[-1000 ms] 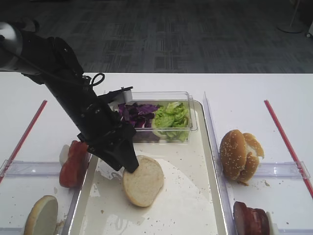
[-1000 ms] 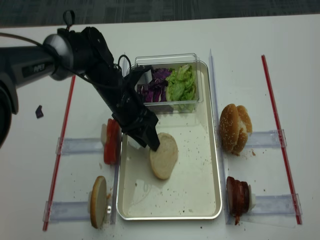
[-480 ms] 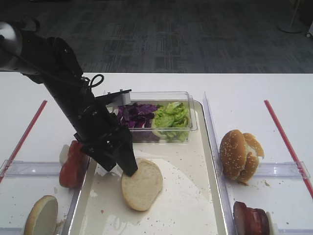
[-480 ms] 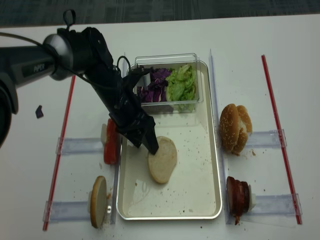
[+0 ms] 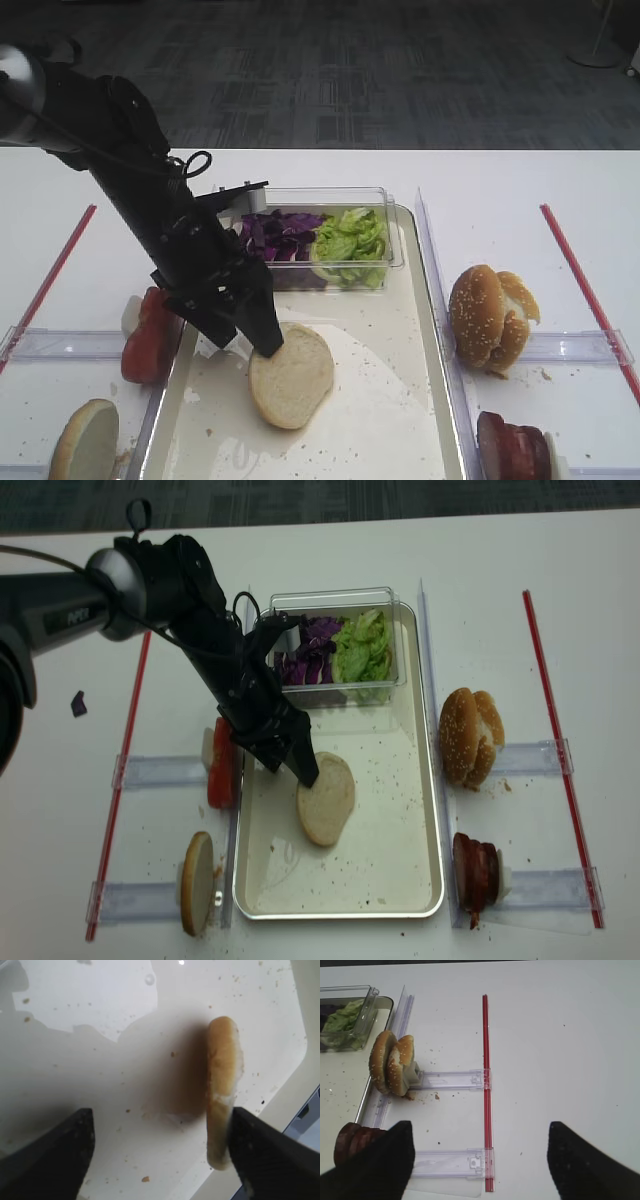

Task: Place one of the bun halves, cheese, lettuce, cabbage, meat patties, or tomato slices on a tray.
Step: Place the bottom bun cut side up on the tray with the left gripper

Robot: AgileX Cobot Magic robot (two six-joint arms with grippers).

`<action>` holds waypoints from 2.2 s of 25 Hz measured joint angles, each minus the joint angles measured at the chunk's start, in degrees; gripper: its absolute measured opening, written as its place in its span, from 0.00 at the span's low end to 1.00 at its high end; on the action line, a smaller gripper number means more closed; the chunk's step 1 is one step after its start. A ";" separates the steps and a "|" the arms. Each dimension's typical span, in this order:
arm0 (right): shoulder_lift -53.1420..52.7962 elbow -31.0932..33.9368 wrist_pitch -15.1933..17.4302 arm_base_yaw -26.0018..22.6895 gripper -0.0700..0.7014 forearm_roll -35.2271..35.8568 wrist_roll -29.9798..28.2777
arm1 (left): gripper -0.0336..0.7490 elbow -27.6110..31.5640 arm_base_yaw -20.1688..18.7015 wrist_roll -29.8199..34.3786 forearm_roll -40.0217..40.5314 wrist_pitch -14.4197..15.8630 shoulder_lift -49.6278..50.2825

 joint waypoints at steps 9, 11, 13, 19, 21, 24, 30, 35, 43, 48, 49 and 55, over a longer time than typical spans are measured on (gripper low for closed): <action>0.00 0.00 0.00 0.00 0.83 0.00 0.00 | 0.70 -0.49 0.00 -0.84 0.44 0.35 0.00; 0.00 0.00 0.00 0.00 0.83 0.00 0.00 | 0.70 -0.49 0.00 -1.49 0.59 0.61 0.00; 0.00 0.00 0.00 0.00 0.83 0.00 0.00 | 0.70 -1.04 0.00 -1.96 0.38 1.64 0.00; 0.00 0.00 0.00 0.00 0.83 0.00 0.00 | 0.70 -1.83 0.00 -2.99 -0.09 1.88 0.00; 0.00 0.00 0.00 0.00 0.83 0.00 0.00 | 0.70 -2.16 0.00 -2.96 0.02 1.88 0.00; 0.00 0.00 0.00 0.00 0.83 0.00 0.00 | 0.70 -2.16 0.00 -3.06 -0.34 1.83 0.00; 0.00 0.00 0.00 0.00 0.83 0.00 0.00 | 0.70 -2.42 -0.10 -3.67 0.80 0.22 0.11; 0.00 0.00 0.00 0.00 0.83 0.00 0.00 | 0.70 -2.67 -0.56 -4.26 1.14 0.89 0.48; 0.00 0.00 0.00 0.00 0.83 0.00 0.00 | 0.70 -2.67 -1.55 -4.21 2.33 1.00 0.48; 0.00 0.00 0.00 0.00 0.83 0.00 0.00 | 0.80 -2.67 -1.55 -4.54 2.69 1.00 0.48; 0.00 0.00 0.00 0.00 0.83 0.00 0.00 | 0.82 -2.67 -1.55 -4.65 2.80 1.00 0.48; 0.00 0.00 0.00 0.00 0.83 0.00 0.00 | 0.86 -2.67 -1.55 -5.11 3.41 1.00 0.48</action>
